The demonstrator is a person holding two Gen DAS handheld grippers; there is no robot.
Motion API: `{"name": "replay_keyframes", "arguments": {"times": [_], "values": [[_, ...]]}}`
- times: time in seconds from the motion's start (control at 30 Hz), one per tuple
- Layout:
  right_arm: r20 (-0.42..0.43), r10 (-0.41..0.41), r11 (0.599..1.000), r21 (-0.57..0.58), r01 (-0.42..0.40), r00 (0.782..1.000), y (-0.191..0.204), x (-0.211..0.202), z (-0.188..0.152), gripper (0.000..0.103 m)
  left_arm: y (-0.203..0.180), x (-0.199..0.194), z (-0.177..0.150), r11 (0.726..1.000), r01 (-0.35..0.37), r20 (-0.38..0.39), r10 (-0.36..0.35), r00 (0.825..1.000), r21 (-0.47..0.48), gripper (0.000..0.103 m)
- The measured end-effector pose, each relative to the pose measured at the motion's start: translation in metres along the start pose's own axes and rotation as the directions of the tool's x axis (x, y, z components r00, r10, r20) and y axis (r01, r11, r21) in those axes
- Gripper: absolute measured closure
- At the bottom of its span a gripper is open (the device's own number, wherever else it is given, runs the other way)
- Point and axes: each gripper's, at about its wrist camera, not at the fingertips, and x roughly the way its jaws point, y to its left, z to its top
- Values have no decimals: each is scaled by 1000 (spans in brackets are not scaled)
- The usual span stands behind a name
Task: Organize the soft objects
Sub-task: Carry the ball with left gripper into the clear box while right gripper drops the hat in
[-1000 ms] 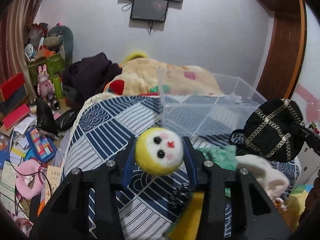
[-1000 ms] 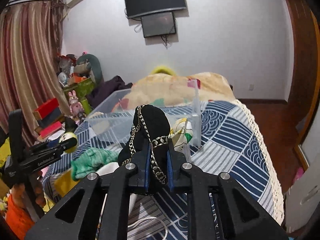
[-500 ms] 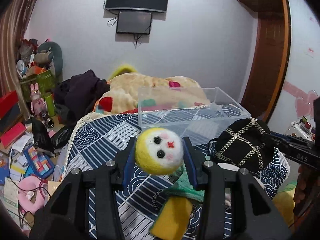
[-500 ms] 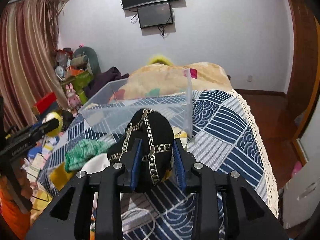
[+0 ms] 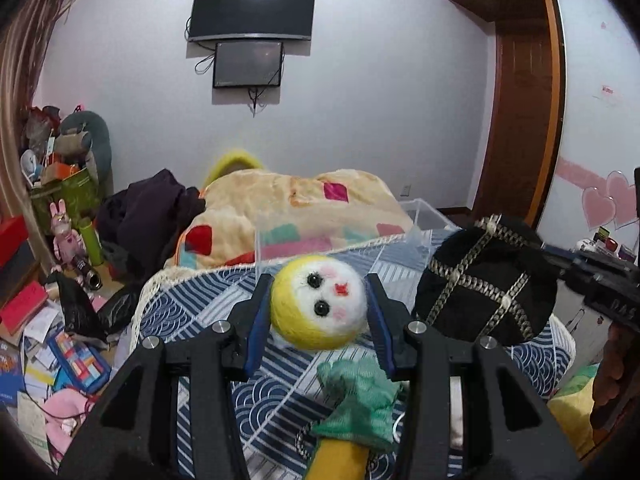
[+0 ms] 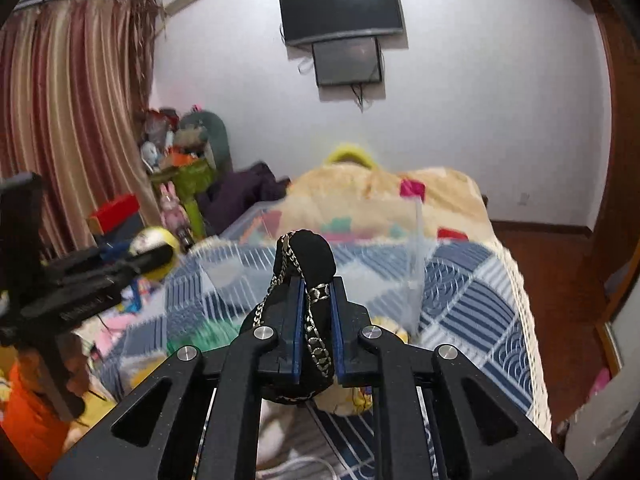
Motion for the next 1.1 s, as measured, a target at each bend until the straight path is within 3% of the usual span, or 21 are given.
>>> {"name": "replay_keyframes", "arguments": {"times": [0.23, 0.43, 0.77, 1.1], "values": [[77, -33, 999, -9, 34, 997, -3, 1, 39, 92, 5, 22, 25, 999, 42, -19, -42, 999, -21, 58], [69, -63, 998, -1, 63, 996, -6, 26, 54, 92, 7, 59, 37, 998, 61, -96, -62, 993, -7, 58], [-91, -73, 997, -2, 73, 993, -17, 87, 39, 92, 6, 129, 32, 998, 62, -266, -55, 962, 18, 58], [-232, -130, 992, -32, 126, 964, -27, 120, 24, 90, -3, 161, 26, 998, 56, -343, -40, 938, 36, 58]]}}
